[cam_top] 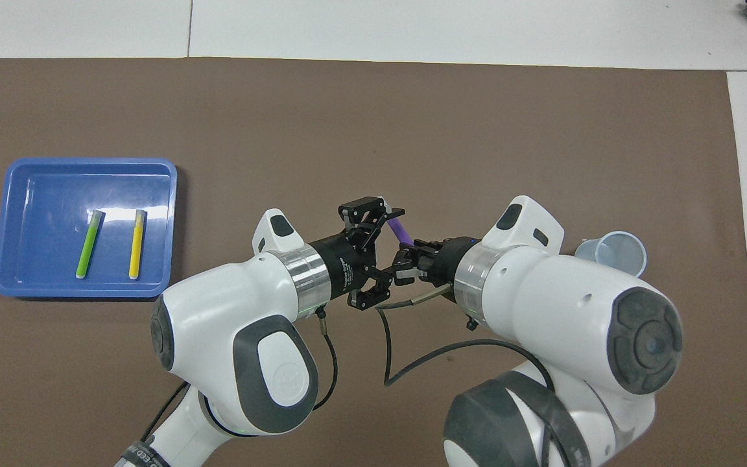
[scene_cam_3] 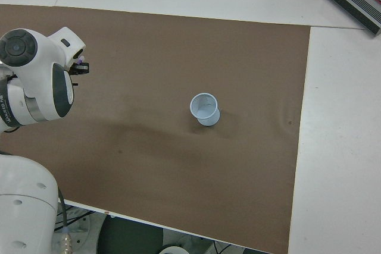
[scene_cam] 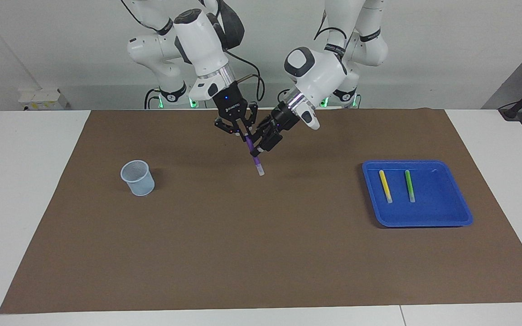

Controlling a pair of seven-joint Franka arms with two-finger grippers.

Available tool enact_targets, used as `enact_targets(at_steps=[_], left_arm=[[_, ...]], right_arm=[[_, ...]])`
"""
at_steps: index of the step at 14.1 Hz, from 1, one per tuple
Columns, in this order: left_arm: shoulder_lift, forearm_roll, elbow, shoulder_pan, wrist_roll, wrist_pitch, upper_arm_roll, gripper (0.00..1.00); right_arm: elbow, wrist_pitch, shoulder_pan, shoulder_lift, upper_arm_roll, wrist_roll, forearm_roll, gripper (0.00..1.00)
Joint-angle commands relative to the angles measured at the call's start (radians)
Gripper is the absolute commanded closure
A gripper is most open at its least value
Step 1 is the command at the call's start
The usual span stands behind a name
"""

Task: Right arm passes pens to left for tray arrangement
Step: 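Close the left gripper on the purple pen beside the right gripper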

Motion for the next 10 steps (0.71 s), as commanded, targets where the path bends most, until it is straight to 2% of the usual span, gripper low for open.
enact_targets(at_steps=[1, 2, 7, 10], left_arm=[[0.029, -0.026, 0.023, -0.008, 0.04, 0.023, 0.006, 0.23], [0.029, -0.028, 0.023, -0.004, 0.045, 0.023, 0.006, 0.32], [0.031, -0.028, 0.027, -0.011, 0.048, 0.021, 0.006, 1.0], [0.032, -0.02, 0.032, -0.014, 0.053, 0.023, 0.006, 1.0]], right_arm=[[-0.02, 0.021, 0.004, -0.014, -0.002, 0.009, 0.025, 1.0], [-0.02, 0.019, 0.003, -0.014, -0.002, 0.008, 0.025, 1.0], [-0.019, 0.012, 0.003, -0.011, -0.002, -0.012, 0.025, 1.0], [-0.019, 0.012, 0.001, -0.011, -0.002, -0.014, 0.025, 1.0]])
